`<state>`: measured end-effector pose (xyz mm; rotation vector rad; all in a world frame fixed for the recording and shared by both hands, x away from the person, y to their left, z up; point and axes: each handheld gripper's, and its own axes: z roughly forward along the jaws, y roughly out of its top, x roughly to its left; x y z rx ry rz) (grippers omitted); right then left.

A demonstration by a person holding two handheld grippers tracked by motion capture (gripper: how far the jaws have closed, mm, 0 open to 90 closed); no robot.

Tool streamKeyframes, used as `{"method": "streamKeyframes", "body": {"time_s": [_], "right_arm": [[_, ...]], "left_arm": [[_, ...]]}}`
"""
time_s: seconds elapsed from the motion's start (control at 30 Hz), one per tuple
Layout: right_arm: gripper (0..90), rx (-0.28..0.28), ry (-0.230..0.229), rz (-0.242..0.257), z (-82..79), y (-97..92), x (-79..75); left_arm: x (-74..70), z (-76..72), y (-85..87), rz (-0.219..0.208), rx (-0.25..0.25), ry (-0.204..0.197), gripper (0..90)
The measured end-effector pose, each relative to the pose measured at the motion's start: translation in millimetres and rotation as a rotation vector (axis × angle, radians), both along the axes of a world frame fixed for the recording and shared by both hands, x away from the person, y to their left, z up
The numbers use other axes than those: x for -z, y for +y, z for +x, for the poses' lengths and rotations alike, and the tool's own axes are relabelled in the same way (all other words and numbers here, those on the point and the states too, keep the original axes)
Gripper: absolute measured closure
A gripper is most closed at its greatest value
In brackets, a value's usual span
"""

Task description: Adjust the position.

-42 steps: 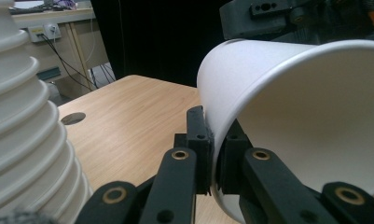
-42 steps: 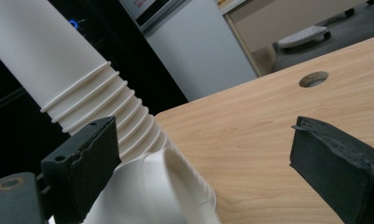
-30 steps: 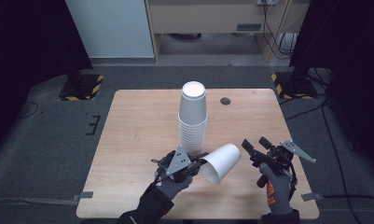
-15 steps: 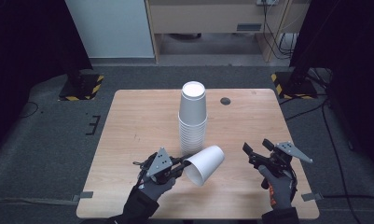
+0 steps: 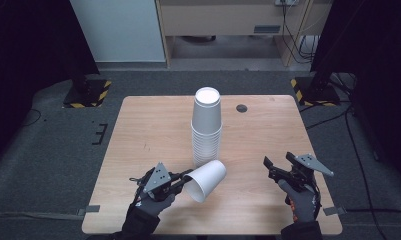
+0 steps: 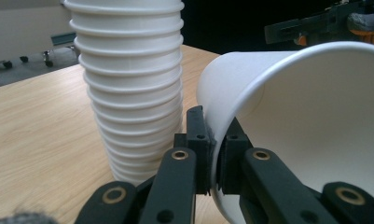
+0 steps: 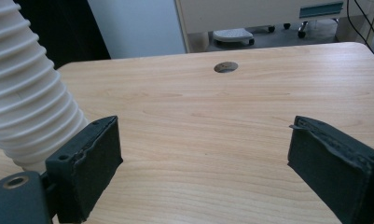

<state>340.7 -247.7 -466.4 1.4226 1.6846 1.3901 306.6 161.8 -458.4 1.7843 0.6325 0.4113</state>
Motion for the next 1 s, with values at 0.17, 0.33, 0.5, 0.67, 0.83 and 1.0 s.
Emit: {"method": "streamKeyframes", "body": {"time_s": [0.17, 0.33, 0.5, 0.67, 0.83, 1.0], "right_arm": [[9.8, -0.003, 0.015, -0.015, 0.6, 0.7, 3.7], [9.8, -0.005, 0.023, -0.018, 1.2, 1.0, 5.2], [9.9, -0.007, 0.031, -0.028, 2.0, 1.9, 7.0], [9.9, -0.006, 0.035, -0.035, 2.3, 1.6, 7.6], [9.9, -0.006, 0.041, -0.043, 3.6, 1.0, 9.2], [10.0, -0.004, 0.042, -0.049, 3.7, 0.7, 9.2]], "left_arm": [[1.6, -4.4, 11.6, 0.002, -0.020, 0.004, 84.9], [1.1, -9.7, 30.5, -0.009, -0.064, 0.004, 85.0], [1.8, -10.9, 51.3, -0.017, -0.126, 0.007, 84.9], [1.7, -9.6, 65.1, -0.025, -0.169, 0.004, 85.1], [0.8, -6.0, 78.3, -0.034, -0.225, 0.007, 85.0], [1.1, -1.0, 86.9, -0.030, -0.271, 0.007, 84.8]]}}
